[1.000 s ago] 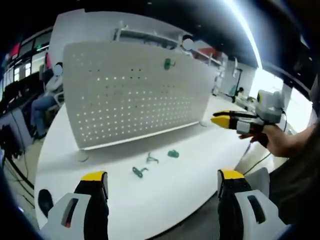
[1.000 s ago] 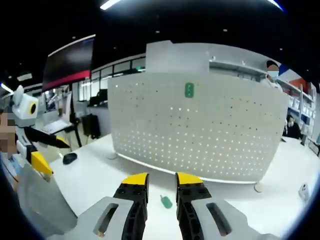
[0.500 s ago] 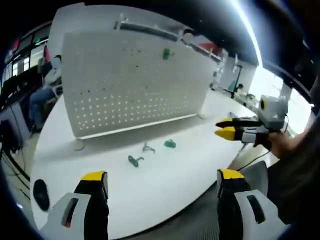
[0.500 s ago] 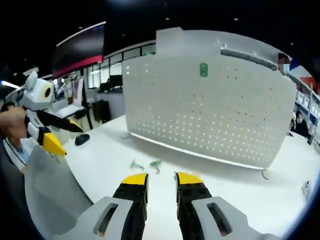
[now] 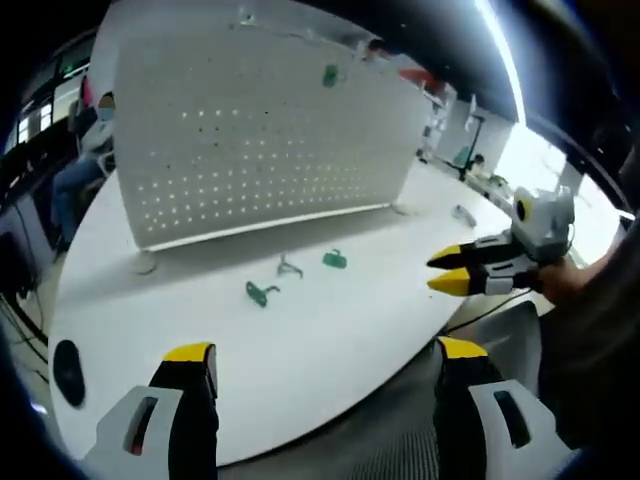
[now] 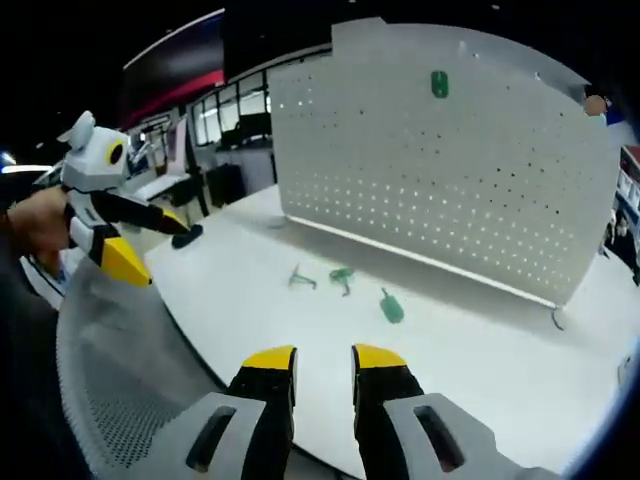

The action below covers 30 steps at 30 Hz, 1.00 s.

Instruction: Insert the hook assembly into the mounting plate slot until the hook locks in place.

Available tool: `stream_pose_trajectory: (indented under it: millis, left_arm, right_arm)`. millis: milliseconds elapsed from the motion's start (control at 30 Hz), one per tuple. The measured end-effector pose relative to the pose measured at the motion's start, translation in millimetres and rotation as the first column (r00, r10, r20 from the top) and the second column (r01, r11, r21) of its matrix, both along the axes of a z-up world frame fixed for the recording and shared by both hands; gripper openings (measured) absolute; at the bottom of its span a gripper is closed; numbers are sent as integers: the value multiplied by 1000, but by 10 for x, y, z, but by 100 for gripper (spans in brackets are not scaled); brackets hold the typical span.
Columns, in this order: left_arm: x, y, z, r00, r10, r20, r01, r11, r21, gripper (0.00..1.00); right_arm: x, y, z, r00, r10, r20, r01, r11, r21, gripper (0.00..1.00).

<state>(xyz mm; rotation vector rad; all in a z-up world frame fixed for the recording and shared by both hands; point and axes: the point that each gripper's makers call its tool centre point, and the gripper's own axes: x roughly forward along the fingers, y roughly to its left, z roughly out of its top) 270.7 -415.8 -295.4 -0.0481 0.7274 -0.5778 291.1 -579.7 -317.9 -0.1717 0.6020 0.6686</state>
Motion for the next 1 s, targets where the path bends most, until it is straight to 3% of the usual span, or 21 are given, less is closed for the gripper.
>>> stream_pose_trajectory:
  millis: [367,800,1000]
  left_arm:
    - [10,-19,-61,1000,-13,-27,13,1000,12,91]
    - [12,-27,-97,999,-6,-43,7,1000,11,90]
    - [16,-1,-109,999,8,-50,-8,1000,7,90]
  right_arm:
    - [169,23,-303,995,66,-81,-72,995,-70,20]
    - [802,13,-679,982,104,-157,-132,975,-181,18]
    - [1107,27,-714,980,109,-165,-144,965,-220,17]
